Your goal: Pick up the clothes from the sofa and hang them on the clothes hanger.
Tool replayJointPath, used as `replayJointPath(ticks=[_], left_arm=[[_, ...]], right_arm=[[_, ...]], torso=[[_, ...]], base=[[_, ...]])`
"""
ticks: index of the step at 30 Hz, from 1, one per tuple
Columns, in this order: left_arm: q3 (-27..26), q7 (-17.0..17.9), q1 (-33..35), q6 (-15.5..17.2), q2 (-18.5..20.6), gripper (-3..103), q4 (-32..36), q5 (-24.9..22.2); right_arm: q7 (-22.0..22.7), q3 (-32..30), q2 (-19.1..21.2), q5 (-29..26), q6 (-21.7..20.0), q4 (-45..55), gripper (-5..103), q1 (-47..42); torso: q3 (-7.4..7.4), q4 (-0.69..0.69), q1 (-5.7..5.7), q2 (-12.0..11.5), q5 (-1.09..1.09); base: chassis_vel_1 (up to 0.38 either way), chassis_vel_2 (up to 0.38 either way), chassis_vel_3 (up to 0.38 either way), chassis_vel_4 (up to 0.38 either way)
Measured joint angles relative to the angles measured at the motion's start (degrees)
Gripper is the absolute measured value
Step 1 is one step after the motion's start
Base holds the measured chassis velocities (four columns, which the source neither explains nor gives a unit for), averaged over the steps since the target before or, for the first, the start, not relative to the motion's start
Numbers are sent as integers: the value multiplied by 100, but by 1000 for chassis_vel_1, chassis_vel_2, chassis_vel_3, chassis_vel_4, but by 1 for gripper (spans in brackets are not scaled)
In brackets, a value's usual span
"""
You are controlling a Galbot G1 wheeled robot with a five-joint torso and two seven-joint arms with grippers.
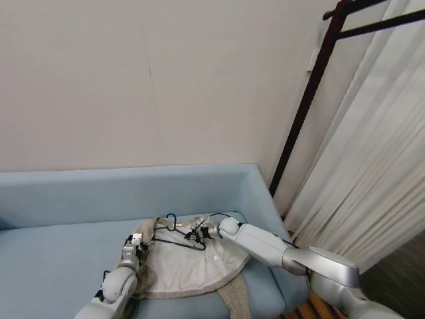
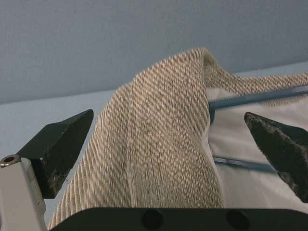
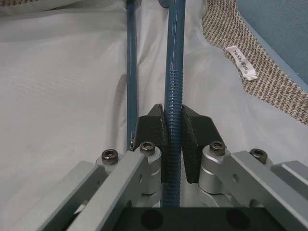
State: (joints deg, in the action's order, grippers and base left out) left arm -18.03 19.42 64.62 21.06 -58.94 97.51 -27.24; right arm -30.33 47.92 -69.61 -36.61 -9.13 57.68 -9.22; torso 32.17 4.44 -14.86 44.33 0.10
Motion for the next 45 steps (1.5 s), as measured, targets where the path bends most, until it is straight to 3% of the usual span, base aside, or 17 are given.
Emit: replayJointPath(ticks=[7,12,20,25,29,31,35,37,40,42,43,45], left_arm=[[443,62,-1053,359,155,100,-581,-569],[913,210,-1624,472,74,100,-1123,-664],[1252,572,-2021,999,-47,100,-1518,-728],[1287,636,-2075,1119,-60,100,-1648,-706],[1316,592,-2106,1012,-105,82,-1770,-610],[1319,589,-2107,1008,-108,82,-1777,-606],[1329,560,-2154,948,-142,61,-1888,-560],[1328,560,-2158,945,-142,61,-1895,-558],[1290,547,-2174,923,-133,44,-1944,-555],[1283,545,-2174,921,-131,44,-1950,-555],[1261,539,-2166,918,-129,34,-1955,-551],[1234,530,-2124,912,-120,28,-1938,-526]], right_arm=[[-22,54,-36,24,26,-88,8,46],[-34,90,-33,9,26,-53,8,57],[-78,190,-12,-48,53,-22,8,90],[-105,206,18,-49,86,-27,8,95],[-103,223,36,-49,89,-10,8,95],[-102,224,38,-49,88,-4,8,95],[-74,236,72,-49,85,76,8,102],[-73,237,75,-49,84,79,8,103],[-47,241,114,-49,75,131,8,112],[-44,242,118,-49,74,138,8,113],[-34,247,133,-49,70,168,8,118],[-21,261,158,-54,64,219,8,125]], torso=[[0,3,0,0,-1],[0,5,-1,0,-3],[0,2,-1,0,-2],[0,0,0,0,0],[0,2,0,0,-1],[0,2,0,0,0],[0,3,0,0,-2],[0,2,-1,0,-2],[0,2,0,0,-2],[0,2,0,0,-2],[0,2,-1,0,-2],[0,2,-1,0,-2]], base=[[0,0,0,0],[0,0,0,0],[0,0,0,0],[0,0,0,0],[0,0,0,0],[0,0,0,0],[0,0,0,0],[0,0,0,0],[0,0,0,0],[0,0,0,0],[0,0,0,0],[0,0,0,0]])
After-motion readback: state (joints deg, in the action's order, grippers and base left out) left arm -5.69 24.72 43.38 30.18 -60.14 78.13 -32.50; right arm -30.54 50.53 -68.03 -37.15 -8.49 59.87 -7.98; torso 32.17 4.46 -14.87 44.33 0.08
